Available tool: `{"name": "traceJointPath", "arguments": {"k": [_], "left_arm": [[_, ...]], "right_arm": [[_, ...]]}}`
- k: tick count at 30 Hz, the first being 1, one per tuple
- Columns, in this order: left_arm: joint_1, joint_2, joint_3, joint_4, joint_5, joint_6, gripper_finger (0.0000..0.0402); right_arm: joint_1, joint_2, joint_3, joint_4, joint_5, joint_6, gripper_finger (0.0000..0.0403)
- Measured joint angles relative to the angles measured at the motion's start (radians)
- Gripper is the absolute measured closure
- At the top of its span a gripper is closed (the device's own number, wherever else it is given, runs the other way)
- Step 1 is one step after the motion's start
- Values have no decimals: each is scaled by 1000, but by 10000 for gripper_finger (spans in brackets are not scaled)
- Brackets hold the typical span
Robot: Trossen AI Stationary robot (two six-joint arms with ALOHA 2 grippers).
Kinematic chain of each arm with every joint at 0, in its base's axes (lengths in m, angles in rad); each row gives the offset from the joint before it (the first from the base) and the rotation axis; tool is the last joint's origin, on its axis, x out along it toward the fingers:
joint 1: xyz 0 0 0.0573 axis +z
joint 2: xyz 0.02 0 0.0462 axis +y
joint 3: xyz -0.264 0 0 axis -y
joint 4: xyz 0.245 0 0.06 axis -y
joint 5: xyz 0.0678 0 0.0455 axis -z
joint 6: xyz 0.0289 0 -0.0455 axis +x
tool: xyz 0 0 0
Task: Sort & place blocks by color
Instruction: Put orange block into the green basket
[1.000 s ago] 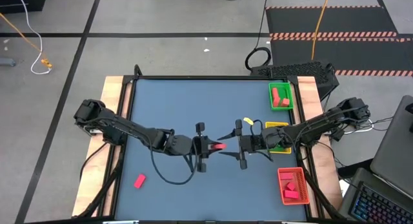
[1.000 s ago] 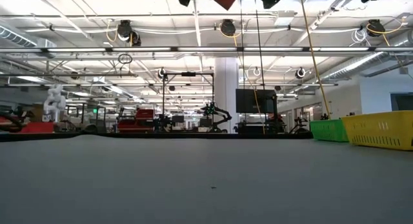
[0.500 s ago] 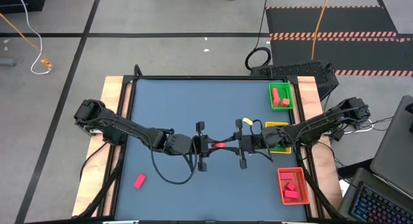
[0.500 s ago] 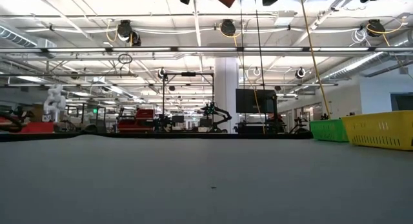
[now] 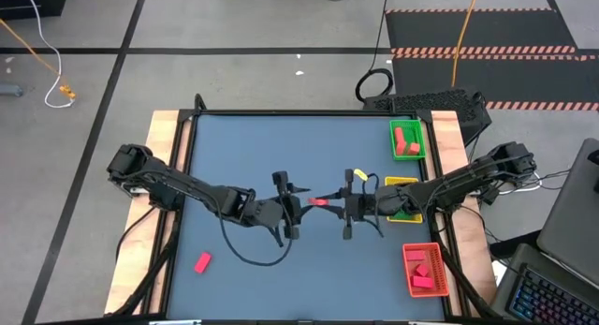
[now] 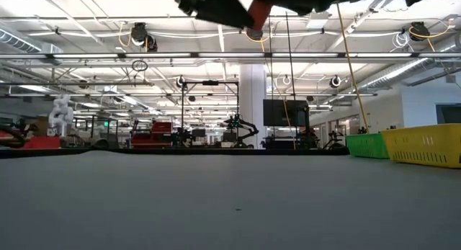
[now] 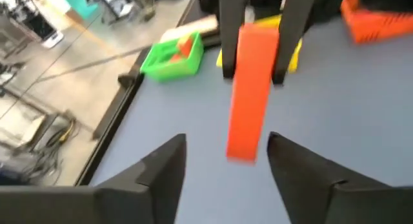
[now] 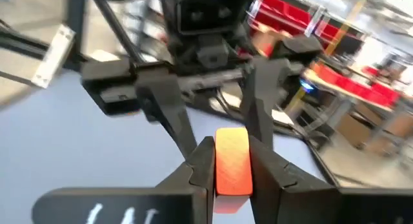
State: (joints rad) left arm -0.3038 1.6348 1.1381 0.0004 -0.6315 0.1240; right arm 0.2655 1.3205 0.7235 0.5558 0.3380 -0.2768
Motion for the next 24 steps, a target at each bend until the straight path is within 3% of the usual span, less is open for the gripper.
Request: {"name": "traceJointPath", "arguments": {"k": [3, 6, 11, 15, 21, 24], "left_arm": [[0, 0, 0, -84, -9, -22, 155], [0, 0, 0, -141, -10, -50, 132], [0, 0, 0, -197, -10, -88, 114], [0, 0, 0, -198, -4, -109, 113], [-4, 0, 0, -211, 5, -128, 112], [-11, 0, 0, -216, 6, -120, 112]], "right_arm": [[0, 0, 0, -58, 125, 6, 356], [-20, -1, 0, -146, 323, 34, 356], [-127, -8, 0, -326, 545, 126, 356], [-296, -30, 0, -444, 534, 204, 356], [-609, -69, 0, -634, 367, 288, 356], [-741, -84, 0, -738, 333, 306, 356]]}}
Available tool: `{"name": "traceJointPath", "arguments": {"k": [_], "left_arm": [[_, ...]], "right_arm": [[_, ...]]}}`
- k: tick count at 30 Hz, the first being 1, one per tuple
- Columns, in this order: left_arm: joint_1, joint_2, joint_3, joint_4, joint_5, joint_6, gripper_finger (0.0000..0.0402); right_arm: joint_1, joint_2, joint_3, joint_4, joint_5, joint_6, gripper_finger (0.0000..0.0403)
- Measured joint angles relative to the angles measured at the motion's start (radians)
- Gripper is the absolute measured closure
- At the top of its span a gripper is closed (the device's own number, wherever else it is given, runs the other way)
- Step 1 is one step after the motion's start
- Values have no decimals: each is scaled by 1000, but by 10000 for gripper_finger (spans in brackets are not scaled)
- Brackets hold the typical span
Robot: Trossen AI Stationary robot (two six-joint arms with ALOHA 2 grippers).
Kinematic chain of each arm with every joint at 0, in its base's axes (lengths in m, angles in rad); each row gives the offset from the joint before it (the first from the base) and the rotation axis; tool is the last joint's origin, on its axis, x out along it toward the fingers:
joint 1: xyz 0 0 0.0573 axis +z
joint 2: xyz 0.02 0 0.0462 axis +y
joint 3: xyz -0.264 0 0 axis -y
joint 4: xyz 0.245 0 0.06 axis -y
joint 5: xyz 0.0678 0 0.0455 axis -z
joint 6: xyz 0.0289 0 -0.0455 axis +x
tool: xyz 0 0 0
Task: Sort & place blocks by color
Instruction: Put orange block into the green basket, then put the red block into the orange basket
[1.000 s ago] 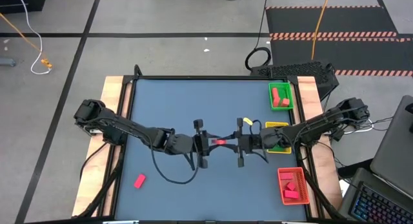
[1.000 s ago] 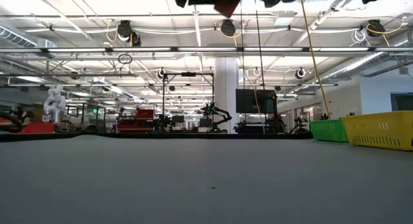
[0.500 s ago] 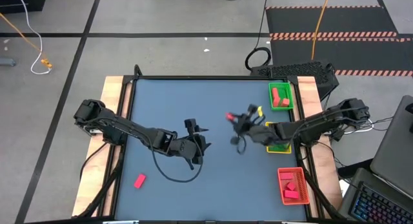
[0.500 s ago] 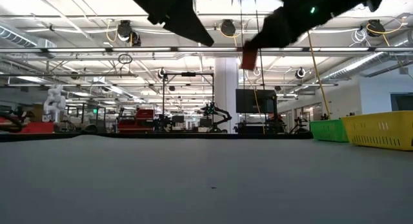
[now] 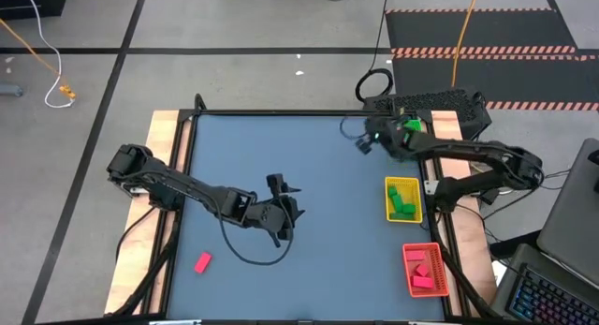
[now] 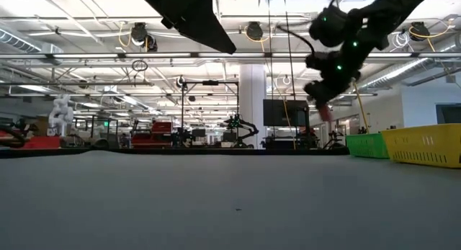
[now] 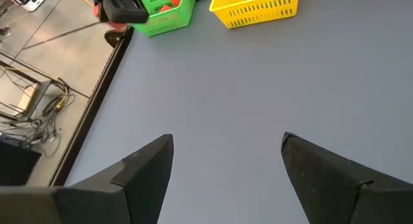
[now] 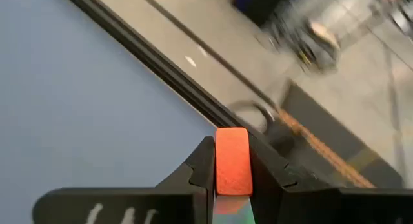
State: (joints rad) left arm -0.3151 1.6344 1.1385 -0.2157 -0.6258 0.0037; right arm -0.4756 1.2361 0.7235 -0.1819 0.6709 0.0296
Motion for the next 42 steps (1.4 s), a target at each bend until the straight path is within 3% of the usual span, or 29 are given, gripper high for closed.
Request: {"name": "traceJointPath", "arguments": {"k": [7, 17, 25, 31, 36, 42], "left_arm": [[-4, 0, 0, -6, 1, 2, 112], [-4, 0, 0, 6, 1, -5, 112], [-10, 0, 0, 7, 1, -13, 112], [-14, 0, 0, 7, 1, -13, 112], [-14, 0, 0, -3, 1, -13, 112], [-14, 0, 0, -22, 1, -21, 112]], "right_arm": [[-196, -47, 0, -181, 1, 21, 356], [-287, -56, 0, -296, 4, 35, 352], [-301, -56, 0, -317, 5, 64, 256], [-300, -56, 0, -318, 1, 84, 218], [-299, -56, 0, -298, -173, 92, 208], [-250, -56, 0, -155, -625, 113, 213]]}}
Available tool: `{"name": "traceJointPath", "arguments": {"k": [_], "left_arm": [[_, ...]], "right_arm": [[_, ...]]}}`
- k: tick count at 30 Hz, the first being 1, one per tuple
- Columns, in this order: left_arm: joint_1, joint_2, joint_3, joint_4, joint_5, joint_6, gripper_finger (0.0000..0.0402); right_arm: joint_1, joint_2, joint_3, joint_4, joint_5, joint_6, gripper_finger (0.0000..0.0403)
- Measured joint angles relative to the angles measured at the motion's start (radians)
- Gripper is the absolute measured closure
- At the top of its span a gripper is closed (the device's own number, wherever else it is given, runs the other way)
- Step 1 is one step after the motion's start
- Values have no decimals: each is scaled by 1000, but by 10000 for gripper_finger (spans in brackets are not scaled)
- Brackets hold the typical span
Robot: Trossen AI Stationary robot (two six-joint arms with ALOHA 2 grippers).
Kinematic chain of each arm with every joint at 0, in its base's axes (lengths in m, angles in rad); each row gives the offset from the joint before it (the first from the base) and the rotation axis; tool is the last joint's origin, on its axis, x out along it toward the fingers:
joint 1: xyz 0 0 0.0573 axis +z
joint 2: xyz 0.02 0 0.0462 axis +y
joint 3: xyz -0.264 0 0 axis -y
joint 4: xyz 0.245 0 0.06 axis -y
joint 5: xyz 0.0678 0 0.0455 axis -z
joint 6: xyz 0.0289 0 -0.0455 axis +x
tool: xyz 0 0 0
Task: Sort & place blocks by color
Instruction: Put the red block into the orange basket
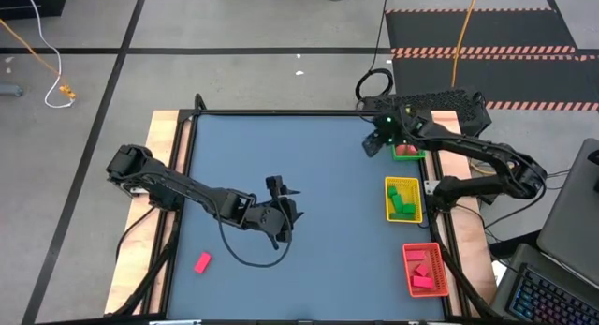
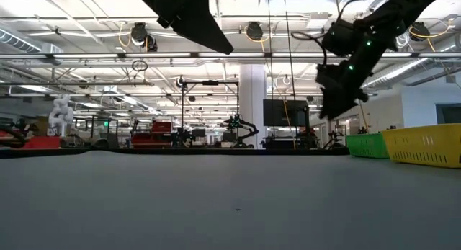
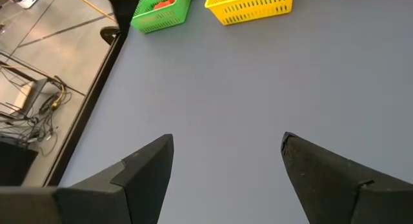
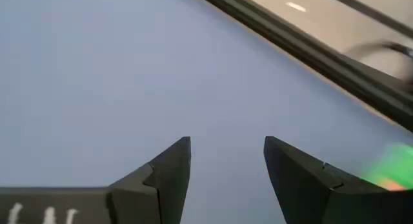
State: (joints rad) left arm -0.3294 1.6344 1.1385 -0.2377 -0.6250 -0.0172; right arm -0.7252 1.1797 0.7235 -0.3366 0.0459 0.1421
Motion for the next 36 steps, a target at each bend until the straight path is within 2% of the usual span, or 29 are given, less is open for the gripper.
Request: {"name": "traceJointPath", "arguments": {"k": [3, 6, 14, 17, 21, 27, 33, 36], "left_arm": [[0, 0, 0, 0, 0, -13, 112], [0, 0, 0, -3, 20, -53, 112], [-10, 0, 0, -72, 201, -217, 112], [-46, 0, 0, -126, 236, -258, 112], [-112, 0, 0, -278, 242, -350, 112], [-207, 0, 0, -599, 367, -726, 112], [-313, 0, 0, -895, 543, -1118, 112], [-360, 0, 0, -973, 651, -1304, 112]], "right_arm": [[81, 0, 0, 83, -77, 11, 215], [186, 0, 0, 130, -79, 10, 215], [497, 0, -1, 230, -75, 39, 216], [625, 0, -37, 398, -66, 53, 216], [769, 1, -125, 632, 26, 60, 216], [912, 63, -227, 894, 140, 89, 216], [985, 155, -231, 982, 166, 82, 216], [1004, 183, -231, 1020, 166, 82, 216]]}}
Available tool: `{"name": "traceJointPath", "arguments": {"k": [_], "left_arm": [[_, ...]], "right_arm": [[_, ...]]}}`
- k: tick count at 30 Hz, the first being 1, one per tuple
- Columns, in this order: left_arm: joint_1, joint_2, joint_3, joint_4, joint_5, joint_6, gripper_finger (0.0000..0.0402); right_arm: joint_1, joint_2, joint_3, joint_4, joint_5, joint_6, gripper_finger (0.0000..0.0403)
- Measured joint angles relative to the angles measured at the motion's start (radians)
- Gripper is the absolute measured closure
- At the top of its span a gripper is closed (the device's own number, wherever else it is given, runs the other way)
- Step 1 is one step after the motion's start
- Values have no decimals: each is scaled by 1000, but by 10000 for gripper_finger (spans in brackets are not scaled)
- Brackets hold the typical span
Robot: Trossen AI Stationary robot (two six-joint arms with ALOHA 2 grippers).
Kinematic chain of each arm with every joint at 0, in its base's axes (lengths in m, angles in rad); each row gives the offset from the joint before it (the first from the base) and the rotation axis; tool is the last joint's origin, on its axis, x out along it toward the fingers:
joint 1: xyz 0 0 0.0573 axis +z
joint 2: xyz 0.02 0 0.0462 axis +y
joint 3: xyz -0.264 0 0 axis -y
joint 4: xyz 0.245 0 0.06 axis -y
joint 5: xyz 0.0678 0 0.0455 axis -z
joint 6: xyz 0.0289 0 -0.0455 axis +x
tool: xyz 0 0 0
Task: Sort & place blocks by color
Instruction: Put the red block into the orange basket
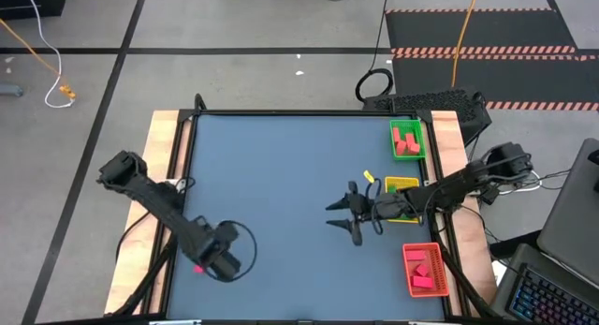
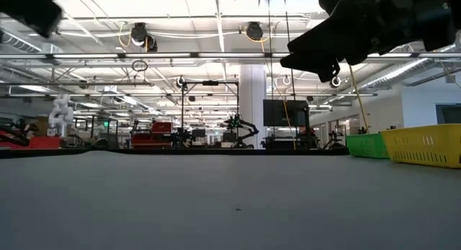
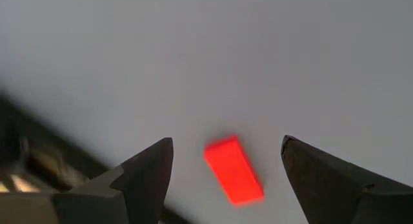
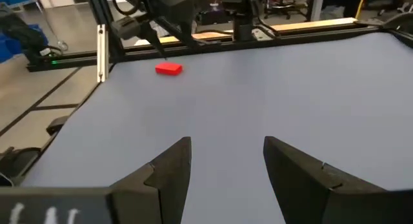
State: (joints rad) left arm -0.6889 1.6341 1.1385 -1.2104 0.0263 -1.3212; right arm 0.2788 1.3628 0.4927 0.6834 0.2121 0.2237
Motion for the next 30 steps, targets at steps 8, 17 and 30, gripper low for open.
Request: {"name": "traceJointPath", "arguments": {"k": [8, 17, 30], "left_arm": [[-101, 0, 0, -6, 59, -248, 112], [-180, 0, -83, 167, 22, -383, 115], [-270, 0, -219, 315, 99, -583, 192]], "right_arm": [[34, 11, 0, 22, 0, -4, 216], [58, 11, 0, 55, -3, -38, 216], [56, 11, 0, 54, -3, -98, 216]]}}
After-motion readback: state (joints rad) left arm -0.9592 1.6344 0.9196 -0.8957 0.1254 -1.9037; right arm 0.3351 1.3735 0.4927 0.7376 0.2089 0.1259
